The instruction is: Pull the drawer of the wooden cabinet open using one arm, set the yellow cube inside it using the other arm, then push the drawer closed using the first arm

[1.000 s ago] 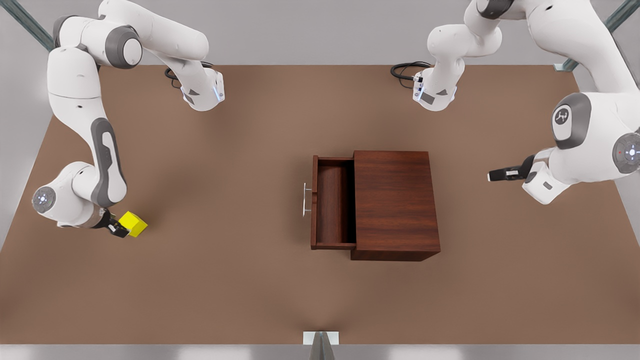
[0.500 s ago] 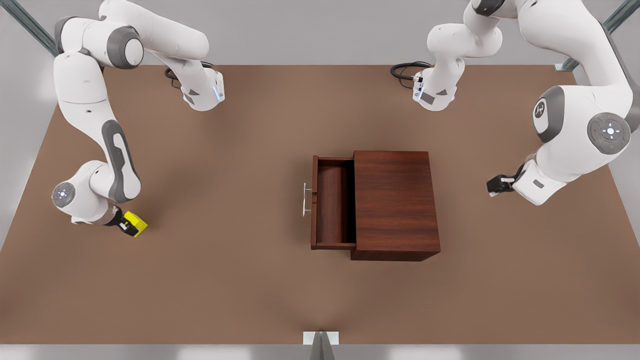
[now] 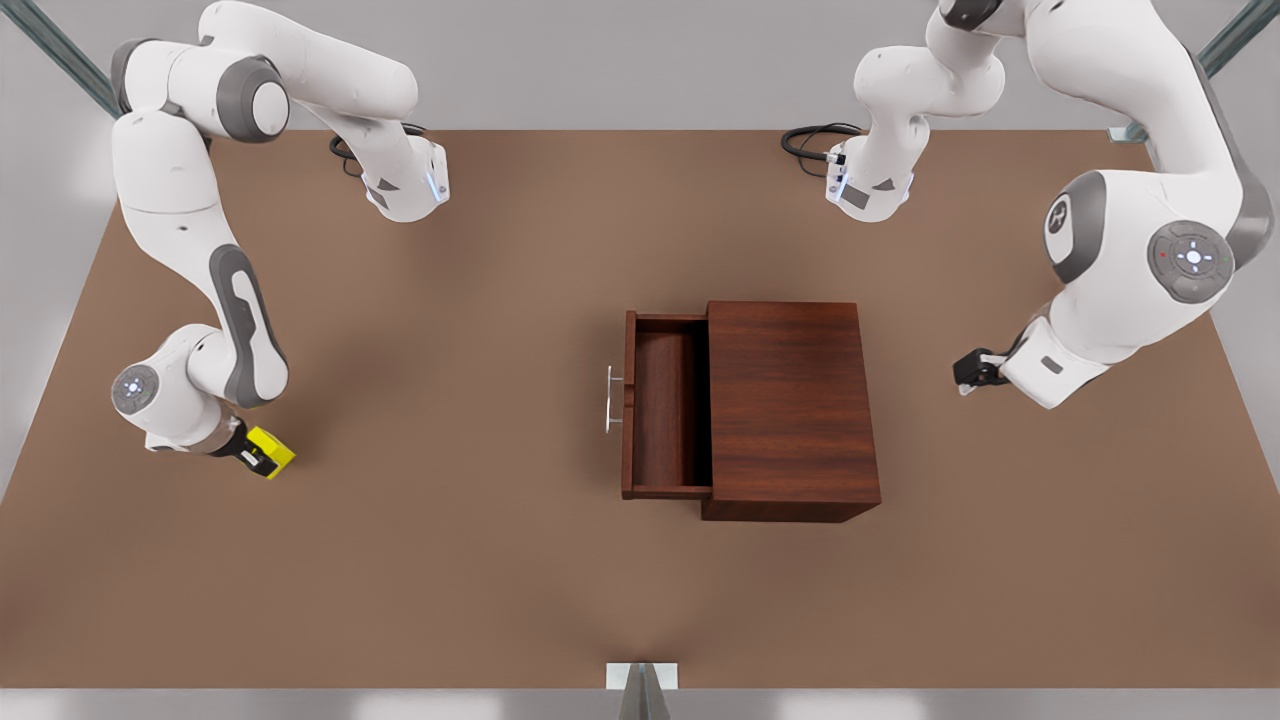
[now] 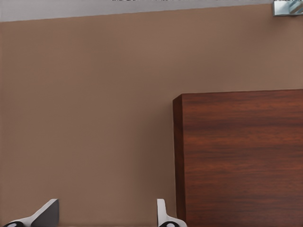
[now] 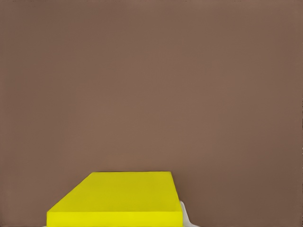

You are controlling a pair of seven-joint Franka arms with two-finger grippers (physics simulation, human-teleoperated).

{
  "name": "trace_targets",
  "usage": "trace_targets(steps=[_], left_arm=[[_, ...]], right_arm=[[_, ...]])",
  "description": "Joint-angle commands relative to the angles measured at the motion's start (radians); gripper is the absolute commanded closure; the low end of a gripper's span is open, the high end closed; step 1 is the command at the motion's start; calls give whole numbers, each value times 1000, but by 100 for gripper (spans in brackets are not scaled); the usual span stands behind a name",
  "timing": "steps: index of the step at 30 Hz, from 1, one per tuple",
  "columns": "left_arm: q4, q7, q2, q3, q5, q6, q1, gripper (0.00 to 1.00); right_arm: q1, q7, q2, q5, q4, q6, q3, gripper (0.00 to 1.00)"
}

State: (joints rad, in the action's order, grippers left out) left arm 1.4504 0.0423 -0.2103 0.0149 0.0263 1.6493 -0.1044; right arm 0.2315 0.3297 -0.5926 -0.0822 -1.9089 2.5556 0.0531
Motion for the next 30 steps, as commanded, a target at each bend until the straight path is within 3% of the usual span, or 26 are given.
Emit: trace_targets(steps=[1, 6, 11, 17, 20, 28, 30], left_arm=[[-4, -24, 0, 2, -6, 1, 5, 0], [1, -24, 0, 0, -40, 1, 9, 0], [5, -18, 0, -3, -39, 0, 6, 0], [7, -22, 0, -3, -35, 0, 5, 0], [7, -22, 0, -3, -35, 0, 5, 0], [10, -19, 0, -3, -29, -2, 3, 0], [10, -19, 0, -4, -31, -2, 3, 0]], right_arm=[[-1, 8, 19, 10, 1, -15, 1, 38], [-63, 49, 120, 4, 11, -167, -1, 37], [-196, 287, 212, 5, 83, -411, -1, 37], [-402, 626, 241, 2, 369, -805, -2, 37], [-503, 807, 238, -4, 445, -867, -2, 37], [-805, 1332, 4, -37, 774, -914, -4, 37], [-831, 1419, -61, -36, 838, -902, -45, 37]])
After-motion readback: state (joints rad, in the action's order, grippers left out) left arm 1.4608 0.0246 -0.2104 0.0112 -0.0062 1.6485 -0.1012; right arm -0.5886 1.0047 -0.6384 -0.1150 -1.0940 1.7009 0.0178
